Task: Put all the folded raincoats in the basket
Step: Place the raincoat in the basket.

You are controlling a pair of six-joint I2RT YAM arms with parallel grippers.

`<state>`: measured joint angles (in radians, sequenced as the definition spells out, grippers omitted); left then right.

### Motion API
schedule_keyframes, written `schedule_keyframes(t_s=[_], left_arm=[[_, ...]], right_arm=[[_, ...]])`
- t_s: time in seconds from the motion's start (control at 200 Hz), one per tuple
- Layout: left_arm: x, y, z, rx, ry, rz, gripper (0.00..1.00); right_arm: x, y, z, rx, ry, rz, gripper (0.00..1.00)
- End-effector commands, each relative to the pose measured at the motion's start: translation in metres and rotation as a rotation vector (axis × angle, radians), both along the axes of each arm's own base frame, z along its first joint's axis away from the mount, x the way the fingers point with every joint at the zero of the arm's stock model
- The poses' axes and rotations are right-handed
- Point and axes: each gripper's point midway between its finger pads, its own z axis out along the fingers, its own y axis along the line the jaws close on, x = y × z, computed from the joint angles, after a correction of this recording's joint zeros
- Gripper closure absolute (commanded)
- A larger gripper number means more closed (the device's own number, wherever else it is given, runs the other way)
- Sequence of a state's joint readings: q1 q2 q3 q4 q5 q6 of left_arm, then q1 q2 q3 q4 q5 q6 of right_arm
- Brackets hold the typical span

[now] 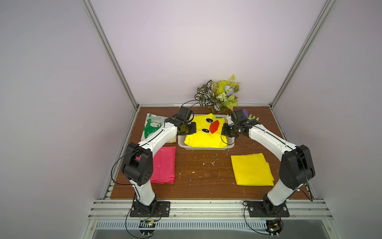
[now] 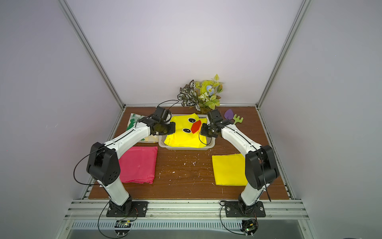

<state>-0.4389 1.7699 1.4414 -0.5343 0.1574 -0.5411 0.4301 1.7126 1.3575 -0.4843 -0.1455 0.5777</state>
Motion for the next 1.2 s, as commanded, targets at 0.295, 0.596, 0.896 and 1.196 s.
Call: schedule_keyframes(t_s=[0.295, 0.596, 0.896, 1.196], left_arm=[[0.034, 0.005, 0.002, 0.011, -0.058, 0.012, 1.0], [0.031, 0.011, -0.002, 0.038, -0.06, 0.022, 0.8], [0.023, 0.001, 0.052, -0.052, -0.15, -0.033, 0.11], [-0.007, -0.006, 0.078, -0.22, -0.258, -0.067, 0.11]], right_arm=[[0.047, 0.012, 0.012, -0.007, -0.091, 0.066, 1.0], [0.043, 0.012, 0.007, -0.019, -0.079, 0.097, 0.85], [0.033, 0.007, 0.054, 0.015, -0.173, 0.088, 0.56], [0.005, 0.012, 0.085, 0.182, -0.251, 0.055, 0.55]])
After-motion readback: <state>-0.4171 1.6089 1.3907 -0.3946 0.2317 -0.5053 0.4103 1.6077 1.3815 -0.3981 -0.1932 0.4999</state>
